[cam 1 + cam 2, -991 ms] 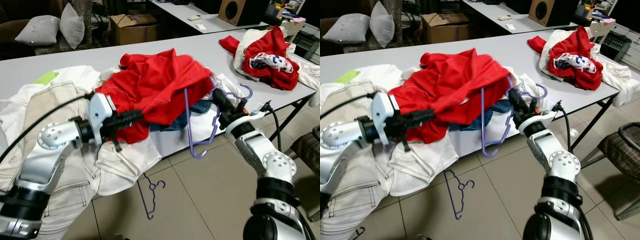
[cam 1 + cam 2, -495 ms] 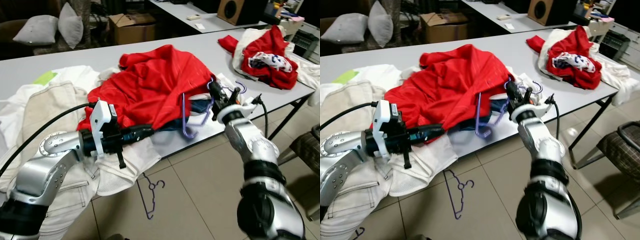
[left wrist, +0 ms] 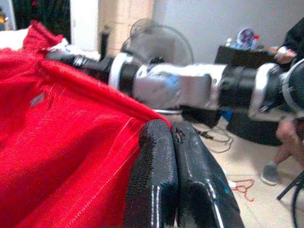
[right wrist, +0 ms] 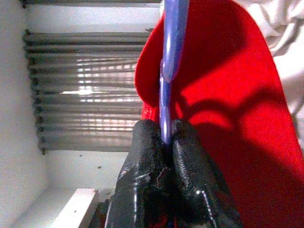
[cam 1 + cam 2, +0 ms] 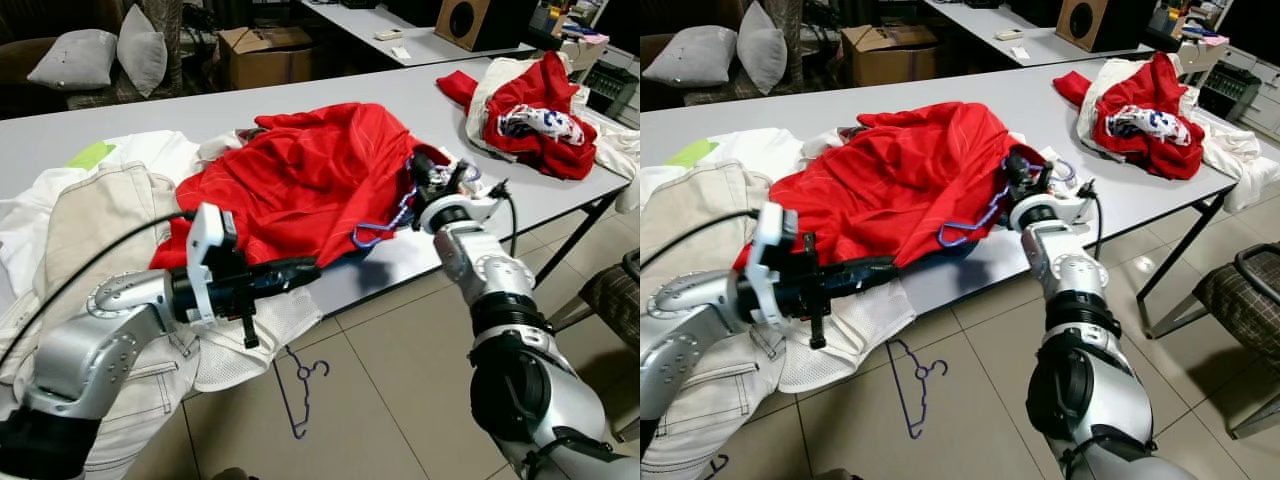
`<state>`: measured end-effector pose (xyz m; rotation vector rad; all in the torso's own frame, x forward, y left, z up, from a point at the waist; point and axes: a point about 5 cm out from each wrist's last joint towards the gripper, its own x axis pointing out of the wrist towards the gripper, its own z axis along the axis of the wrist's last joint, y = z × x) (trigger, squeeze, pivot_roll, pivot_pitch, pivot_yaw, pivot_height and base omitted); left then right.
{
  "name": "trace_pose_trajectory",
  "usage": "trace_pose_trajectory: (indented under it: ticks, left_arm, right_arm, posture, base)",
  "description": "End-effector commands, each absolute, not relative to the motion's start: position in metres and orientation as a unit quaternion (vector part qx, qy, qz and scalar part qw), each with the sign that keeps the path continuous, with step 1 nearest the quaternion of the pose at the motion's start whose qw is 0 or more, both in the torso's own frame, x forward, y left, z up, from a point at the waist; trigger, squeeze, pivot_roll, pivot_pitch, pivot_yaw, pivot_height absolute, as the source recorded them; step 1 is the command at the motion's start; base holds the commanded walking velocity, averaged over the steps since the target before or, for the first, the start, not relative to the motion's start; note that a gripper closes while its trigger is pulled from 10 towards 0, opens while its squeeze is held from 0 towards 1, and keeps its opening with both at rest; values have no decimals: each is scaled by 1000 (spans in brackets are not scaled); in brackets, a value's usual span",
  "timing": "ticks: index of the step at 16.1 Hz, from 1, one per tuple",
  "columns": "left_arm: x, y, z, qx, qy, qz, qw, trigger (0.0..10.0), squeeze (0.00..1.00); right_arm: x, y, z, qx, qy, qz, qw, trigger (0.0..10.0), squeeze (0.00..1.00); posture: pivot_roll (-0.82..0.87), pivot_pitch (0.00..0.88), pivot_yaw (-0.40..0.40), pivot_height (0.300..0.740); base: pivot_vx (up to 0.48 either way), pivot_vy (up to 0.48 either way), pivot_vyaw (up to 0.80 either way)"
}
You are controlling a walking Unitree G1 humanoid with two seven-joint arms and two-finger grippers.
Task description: Hang hanger
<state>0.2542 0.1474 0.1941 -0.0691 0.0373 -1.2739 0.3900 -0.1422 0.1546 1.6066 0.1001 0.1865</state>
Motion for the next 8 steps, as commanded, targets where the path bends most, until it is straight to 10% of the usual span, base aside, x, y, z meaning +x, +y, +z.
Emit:
trace_pose_trajectory:
  ticks: [1,8]
  left_arm:
    - [244,142,200,-45,7,-623,781,0,0]
    - [239,122,195,-45,13,-626,778,0,0]
  right_arm:
    - [396,-167,168,707,-5,52,705,10000,0]
    - [403,-142,176,702,14,79,708,10000,0]
  posture:
    - [4,0,-100,740]
    - [10,0,-112,740]
  base:
    - [0,0,0]
    - [0,0,0]
